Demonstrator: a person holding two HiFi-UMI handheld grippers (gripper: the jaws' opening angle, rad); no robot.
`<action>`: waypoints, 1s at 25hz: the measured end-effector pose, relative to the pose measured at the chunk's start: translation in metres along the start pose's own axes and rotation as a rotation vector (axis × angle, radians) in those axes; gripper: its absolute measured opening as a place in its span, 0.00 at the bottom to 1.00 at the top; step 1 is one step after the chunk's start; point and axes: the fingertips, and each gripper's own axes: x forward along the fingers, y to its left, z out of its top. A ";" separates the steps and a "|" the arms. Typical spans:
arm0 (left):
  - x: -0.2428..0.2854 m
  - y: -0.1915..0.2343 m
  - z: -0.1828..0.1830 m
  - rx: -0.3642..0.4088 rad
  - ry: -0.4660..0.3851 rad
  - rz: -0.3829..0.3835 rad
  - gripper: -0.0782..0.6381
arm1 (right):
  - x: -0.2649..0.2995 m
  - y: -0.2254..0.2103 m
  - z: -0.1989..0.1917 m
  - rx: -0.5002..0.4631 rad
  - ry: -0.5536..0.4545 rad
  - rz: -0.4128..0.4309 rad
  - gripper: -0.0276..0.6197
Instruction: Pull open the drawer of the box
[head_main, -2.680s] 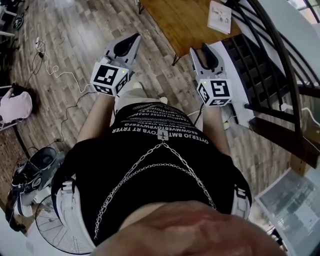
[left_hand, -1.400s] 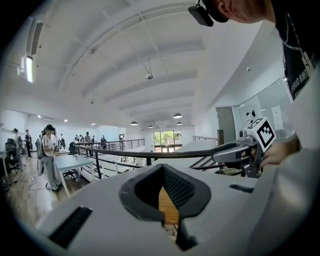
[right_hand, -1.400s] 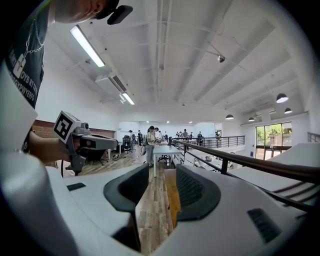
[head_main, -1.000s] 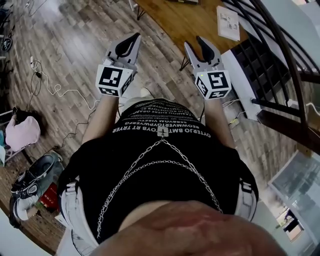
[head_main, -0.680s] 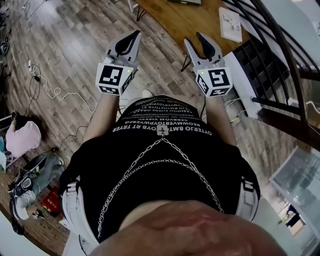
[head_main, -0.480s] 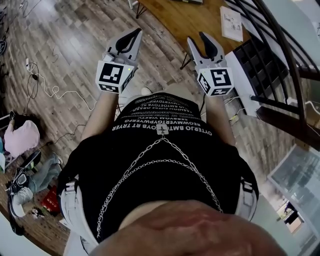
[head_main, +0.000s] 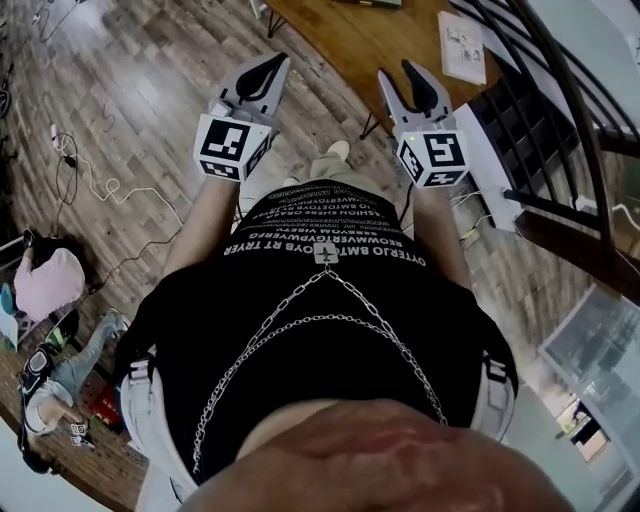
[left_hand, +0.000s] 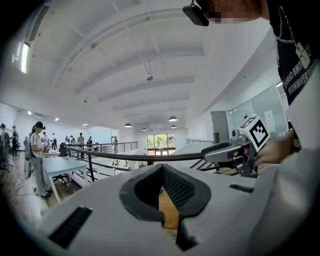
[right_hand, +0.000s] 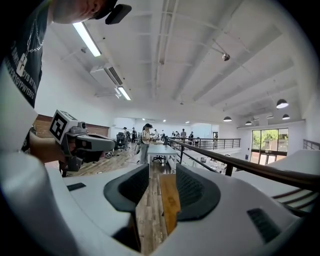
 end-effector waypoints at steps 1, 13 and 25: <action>0.007 0.002 0.001 0.001 -0.001 -0.001 0.12 | 0.006 -0.004 0.000 0.001 0.000 0.003 0.27; 0.112 0.027 0.006 0.017 0.026 -0.038 0.12 | 0.077 -0.085 0.000 0.015 0.006 0.018 0.27; 0.219 0.012 0.013 0.046 0.070 -0.085 0.12 | 0.104 -0.187 -0.011 0.060 0.012 -0.001 0.26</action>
